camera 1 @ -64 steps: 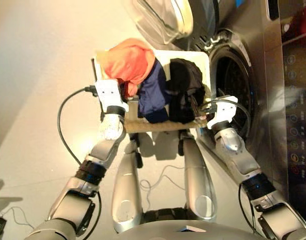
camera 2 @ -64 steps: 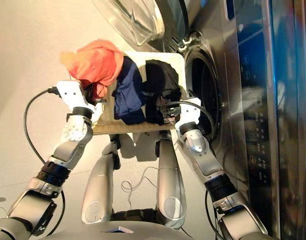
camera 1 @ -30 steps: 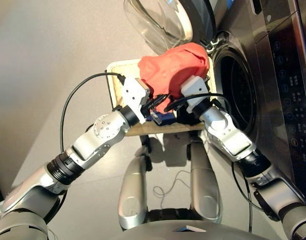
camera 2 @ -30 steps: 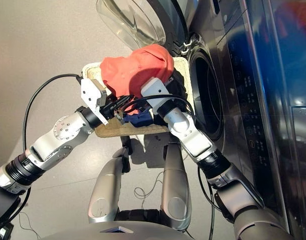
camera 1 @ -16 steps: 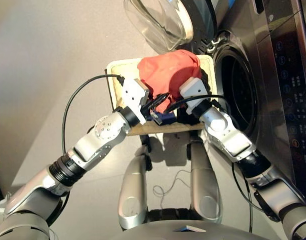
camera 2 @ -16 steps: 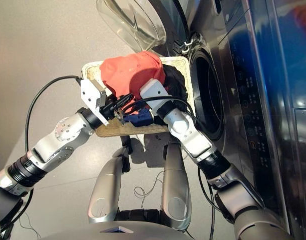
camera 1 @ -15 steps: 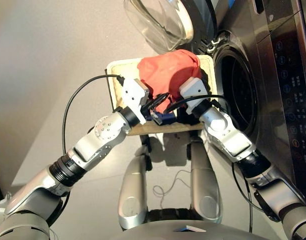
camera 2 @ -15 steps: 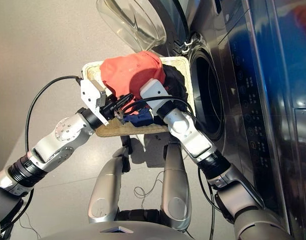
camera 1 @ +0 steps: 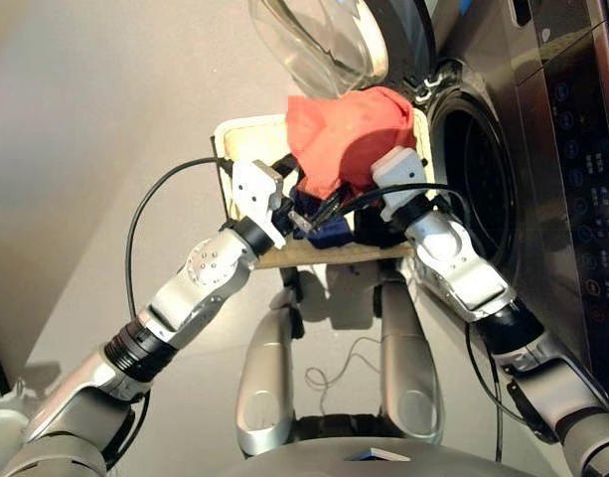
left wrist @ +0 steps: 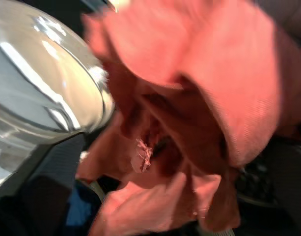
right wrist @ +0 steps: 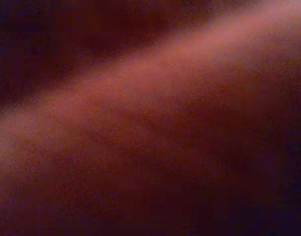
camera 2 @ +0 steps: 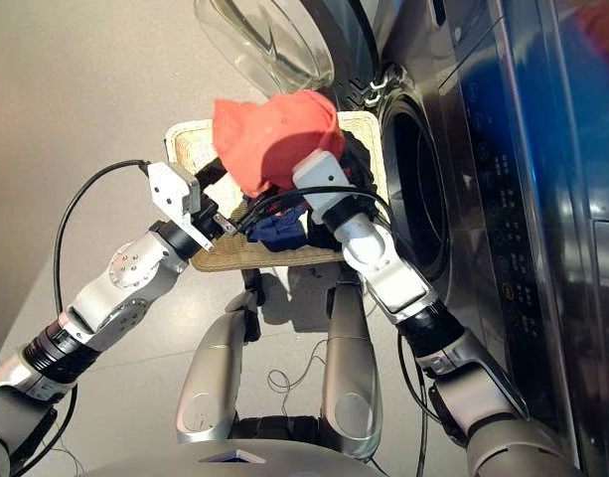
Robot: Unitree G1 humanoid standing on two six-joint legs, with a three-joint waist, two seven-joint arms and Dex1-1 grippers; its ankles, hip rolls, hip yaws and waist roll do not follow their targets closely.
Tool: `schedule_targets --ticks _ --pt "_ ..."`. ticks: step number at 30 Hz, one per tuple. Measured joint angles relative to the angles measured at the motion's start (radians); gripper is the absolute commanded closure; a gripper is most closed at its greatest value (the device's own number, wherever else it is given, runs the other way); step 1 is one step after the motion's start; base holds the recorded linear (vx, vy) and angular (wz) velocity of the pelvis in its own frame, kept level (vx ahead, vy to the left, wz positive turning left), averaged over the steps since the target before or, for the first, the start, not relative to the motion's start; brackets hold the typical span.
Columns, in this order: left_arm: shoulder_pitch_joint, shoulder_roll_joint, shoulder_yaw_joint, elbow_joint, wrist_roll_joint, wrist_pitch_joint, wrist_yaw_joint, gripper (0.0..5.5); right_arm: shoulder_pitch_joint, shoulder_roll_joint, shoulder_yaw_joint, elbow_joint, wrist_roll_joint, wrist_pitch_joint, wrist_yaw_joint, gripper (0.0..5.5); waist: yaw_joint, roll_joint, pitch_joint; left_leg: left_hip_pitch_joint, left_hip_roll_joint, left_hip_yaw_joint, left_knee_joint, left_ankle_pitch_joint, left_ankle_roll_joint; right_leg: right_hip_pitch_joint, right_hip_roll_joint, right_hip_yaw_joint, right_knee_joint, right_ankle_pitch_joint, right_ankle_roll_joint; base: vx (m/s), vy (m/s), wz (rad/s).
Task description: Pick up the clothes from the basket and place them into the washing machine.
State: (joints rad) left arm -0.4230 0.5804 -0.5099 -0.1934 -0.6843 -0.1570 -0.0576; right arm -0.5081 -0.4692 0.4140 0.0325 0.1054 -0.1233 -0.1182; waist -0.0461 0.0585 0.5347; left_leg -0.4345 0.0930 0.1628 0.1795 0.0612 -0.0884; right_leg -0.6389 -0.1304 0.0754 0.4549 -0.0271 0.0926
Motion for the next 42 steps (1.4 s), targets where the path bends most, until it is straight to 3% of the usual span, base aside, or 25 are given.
schedule_targets --ticks 9,15,20,26,32,42 --pt "0.0 -0.016 0.0 0.0 0.023 -0.024 0.008 0.0 0.007 0.001 -0.071 0.14 -0.023 -0.018 -0.115 5.5 0.0 0.021 -0.001 -0.003 0.0 -0.005 0.008 0.0 0.0 0.001 -0.001 -0.003 0.005 -0.002 0.001 0.0 0.0 0.0" --pt "0.001 -0.037 0.002 0.0 0.021 -0.047 0.013 0.0 0.019 0.006 -0.134 0.25 -0.021 -0.058 -0.189 5.5 0.005 0.022 0.0 -0.016 0.0 -0.025 0.02 0.0 0.0 0.0 -0.004 -0.019 0.014 -0.006 -0.002 0.0 0.0 0.0" --pt "-0.004 -0.173 0.034 0.036 0.064 -0.102 0.08 0.0 0.032 0.034 -0.136 0.486 0.031 -0.12 -0.204 5.5 0.022 0.025 -0.002 -0.017 0.001 -0.035 0.023 -0.001 -0.001 0.001 -0.005 -0.029 0.023 -0.012 -0.005 0.0 0.0 0.0" --pt "-0.009 -0.217 0.063 0.048 0.116 -0.167 0.179 0.0 0.08 0.122 -0.168 0.666 0.213 -0.175 -0.209 5.5 0.021 0.025 -0.002 -0.018 0.002 -0.056 0.028 -0.002 -0.004 0.006 -0.008 -0.049 0.042 -0.031 -0.012 0.0 0.0 0.0" --pt "-0.013 -0.218 0.056 0.048 0.138 -0.175 0.224 0.0 0.084 0.129 -0.2 0.738 0.273 -0.207 -0.239 5.5 0.02 0.025 -0.002 -0.064 0.0 -0.073 0.074 -0.012 -0.006 -0.03 -0.008 -0.048 0.079 -0.048 -0.02 0.0 0.0 0.0" --pt "-0.049 -0.257 0.005 0.061 0.157 -0.194 0.288 0.0 -0.07 0.12 -0.307 0.895 0.314 -0.238 -0.369 5.5 0.028 0.026 -0.002 -0.222 0.007 -0.093 0.176 -0.029 -0.016 -0.176 0.0 -0.045 0.168 -0.058 -0.033 0.0 0.0 0.0"
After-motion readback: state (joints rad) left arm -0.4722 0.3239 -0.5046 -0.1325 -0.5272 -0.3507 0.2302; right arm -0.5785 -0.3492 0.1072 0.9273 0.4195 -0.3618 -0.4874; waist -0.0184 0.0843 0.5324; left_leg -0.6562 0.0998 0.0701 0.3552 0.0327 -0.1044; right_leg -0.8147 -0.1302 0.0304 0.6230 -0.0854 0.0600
